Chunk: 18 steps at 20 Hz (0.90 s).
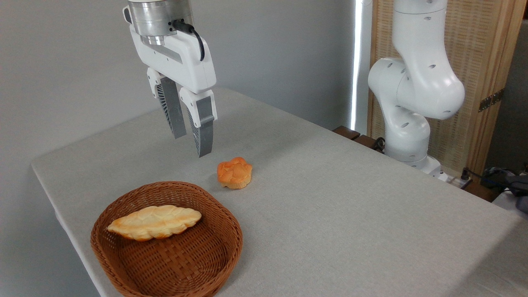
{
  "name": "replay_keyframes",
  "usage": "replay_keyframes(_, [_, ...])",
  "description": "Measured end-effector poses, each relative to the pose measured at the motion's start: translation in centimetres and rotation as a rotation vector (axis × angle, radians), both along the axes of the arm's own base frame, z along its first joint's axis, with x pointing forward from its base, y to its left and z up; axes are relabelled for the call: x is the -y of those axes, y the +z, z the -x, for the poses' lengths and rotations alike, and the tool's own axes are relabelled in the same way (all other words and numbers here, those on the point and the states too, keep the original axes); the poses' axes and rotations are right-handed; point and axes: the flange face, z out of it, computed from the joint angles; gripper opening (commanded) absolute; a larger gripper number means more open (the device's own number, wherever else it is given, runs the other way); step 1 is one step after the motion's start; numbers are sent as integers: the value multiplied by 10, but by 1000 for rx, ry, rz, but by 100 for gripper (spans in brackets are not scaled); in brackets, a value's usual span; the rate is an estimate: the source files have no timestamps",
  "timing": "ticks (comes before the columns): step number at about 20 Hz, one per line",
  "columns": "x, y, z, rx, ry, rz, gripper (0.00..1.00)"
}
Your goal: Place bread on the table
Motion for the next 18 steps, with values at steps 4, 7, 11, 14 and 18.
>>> replay_keyframes(4, [-9, 0, -1, 0, 16, -1, 100])
replay_keyframes(7, [-12, 0, -2, 0, 23, -1, 100])
replay_keyframes(11, [-12, 0, -2, 0, 23, -1, 100])
replay_keyframes(14, [-12, 0, -2, 0, 22, -1, 100])
replay_keyframes(18, [-12, 0, -1, 0, 21, -1, 100])
